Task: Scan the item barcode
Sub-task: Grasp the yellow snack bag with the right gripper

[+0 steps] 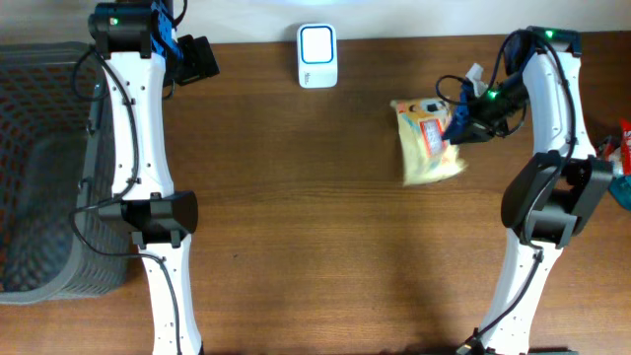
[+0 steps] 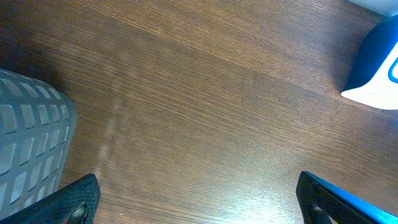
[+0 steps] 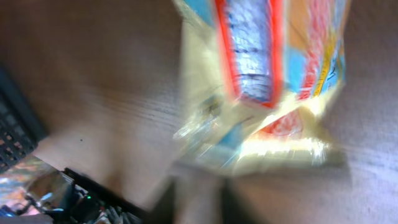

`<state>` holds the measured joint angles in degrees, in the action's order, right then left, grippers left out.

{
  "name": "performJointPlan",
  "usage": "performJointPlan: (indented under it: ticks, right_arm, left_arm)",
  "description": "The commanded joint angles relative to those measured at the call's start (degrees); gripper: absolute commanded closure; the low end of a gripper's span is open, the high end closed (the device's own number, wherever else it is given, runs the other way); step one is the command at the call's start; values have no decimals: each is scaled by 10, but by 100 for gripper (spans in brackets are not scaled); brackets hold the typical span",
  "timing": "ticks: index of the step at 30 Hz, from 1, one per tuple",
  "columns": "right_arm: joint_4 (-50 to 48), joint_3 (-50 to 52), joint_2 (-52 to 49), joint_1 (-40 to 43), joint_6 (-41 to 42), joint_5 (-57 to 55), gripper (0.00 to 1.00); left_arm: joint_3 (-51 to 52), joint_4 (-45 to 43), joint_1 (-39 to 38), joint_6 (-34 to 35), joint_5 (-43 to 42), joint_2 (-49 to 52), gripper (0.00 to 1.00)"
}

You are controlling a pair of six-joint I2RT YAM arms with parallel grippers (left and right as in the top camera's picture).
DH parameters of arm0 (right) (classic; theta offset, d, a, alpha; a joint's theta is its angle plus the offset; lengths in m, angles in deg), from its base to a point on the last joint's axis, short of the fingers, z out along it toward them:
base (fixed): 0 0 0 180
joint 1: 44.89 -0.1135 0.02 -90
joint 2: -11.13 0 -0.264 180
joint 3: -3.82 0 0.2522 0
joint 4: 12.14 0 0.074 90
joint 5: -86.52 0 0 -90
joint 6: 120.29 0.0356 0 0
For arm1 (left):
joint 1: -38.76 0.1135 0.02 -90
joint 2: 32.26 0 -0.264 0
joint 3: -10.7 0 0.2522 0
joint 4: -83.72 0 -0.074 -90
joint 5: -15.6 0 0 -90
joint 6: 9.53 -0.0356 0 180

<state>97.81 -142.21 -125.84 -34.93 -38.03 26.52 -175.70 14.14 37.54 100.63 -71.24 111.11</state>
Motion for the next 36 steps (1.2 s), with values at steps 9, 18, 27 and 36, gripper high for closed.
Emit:
performJointPlan:
  ticks: [9, 18, 27, 36]
  right_arm:
    - [-172, 77, 6, -98, -4, -249, 8]
    - [-237, 178, 9, -121, 57, -290, 93]
    - [-18, -89, 9, -113, -50, 185, 93]
    - [12, -84, 9, -158, -114, 365, 96]
  left_arm:
    - [2, 1, 0, -5, -4, 0, 1]
    - [2, 1, 0, -5, -4, 0, 1]
    - [2, 1, 0, -5, -4, 0, 1]
    - [2, 1, 0, -5, -4, 0, 1]
